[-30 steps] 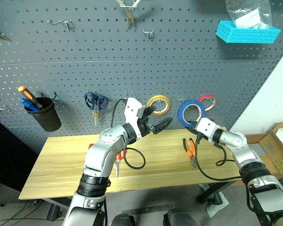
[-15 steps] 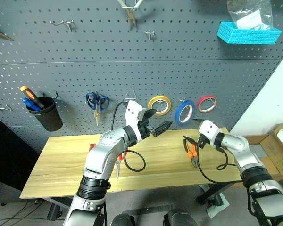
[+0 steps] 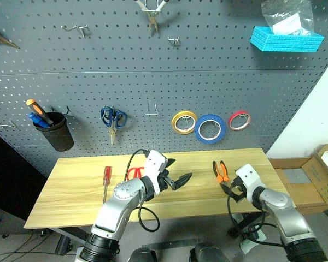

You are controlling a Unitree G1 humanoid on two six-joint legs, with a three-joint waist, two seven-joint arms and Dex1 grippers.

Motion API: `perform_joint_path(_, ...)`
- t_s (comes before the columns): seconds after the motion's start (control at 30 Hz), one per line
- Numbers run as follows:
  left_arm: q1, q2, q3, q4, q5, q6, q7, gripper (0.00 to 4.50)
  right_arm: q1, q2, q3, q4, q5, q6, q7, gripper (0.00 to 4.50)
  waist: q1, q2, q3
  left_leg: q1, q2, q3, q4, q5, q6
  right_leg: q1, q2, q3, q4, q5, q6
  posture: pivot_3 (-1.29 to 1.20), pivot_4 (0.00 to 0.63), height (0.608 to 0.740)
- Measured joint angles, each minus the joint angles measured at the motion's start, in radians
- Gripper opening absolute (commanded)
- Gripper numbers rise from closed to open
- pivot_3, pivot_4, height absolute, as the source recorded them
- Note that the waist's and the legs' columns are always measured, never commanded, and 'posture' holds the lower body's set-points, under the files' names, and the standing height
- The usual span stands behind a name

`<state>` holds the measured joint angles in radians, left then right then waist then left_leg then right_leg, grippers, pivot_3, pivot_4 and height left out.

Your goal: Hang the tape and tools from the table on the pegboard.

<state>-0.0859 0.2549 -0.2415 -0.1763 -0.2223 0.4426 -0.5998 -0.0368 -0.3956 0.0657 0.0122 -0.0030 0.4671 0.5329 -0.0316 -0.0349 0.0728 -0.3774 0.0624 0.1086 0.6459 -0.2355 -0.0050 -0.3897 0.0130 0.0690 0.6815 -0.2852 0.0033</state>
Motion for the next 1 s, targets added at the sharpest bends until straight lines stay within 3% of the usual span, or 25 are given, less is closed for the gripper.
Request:
perform_joint_path(0.17,0.009,-0.02,-0.028,0.017,0.016,-0.001,0.02,4.5,-0.148,0.091,-0.035,0.019,0.04,0.27,-0.097,4.48,0.001,-0.001,0.043,0.0,-0.001,0.0,0.001,0.001,0.002,0.0,-0.001,0.0,0.0,0.002,0.0,0.07,0.188,0.74)
perform_joint_path(0.3,-0.01,-0.042,-0.063,0.023,0.026,0.001,0.02,4.5,-0.284,0.1,-0.092,0.123,0.062,0.371,-0.167,4.48,0.008,-0.001,0.062,-0.004,-0.001,0.0,-0.001,0.0,0.004,-0.001,-0.001,-0.003,-0.002,0.004,0.003,0.09,0.216,0.74)
perform_joint_path(0.57,-0.053,-0.03,-0.072,0.016,0.046,0.01,0.022,4.5,-0.493,0.081,-0.167,0.471,0.062,0.361,-0.283,4.48,0.012,0.002,0.108,-0.022,0.0,0.0,-0.001,-0.003,0.004,-0.018,-0.001,-0.004,-0.001,0.003,0.003,0.11,0.265,0.74)
perform_joint_path(0.77,0.019,-0.012,-0.075,-0.045,0.045,0.037,0.024,4.5,-0.627,0.085,-0.249,0.67,0.087,0.366,-0.36,4.48,0.013,0.004,0.139,-0.022,0.0,-0.001,-0.002,-0.004,0.002,-0.018,-0.001,-0.004,-0.001,0.002,0.003,0.12,0.284,0.74)
perform_joint_path(1.0,0.061,-0.012,-0.076,-0.103,0.044,0.067,0.045,4.5,-0.699,0.081,-0.245,0.783,0.098,0.334,-0.373,4.48,0.014,0.004,0.163,-0.022,0.0,-0.001,-0.001,-0.004,0.002,-0.018,-0.002,-0.004,-0.002,0.003,0.005,0.14,0.296,0.74)
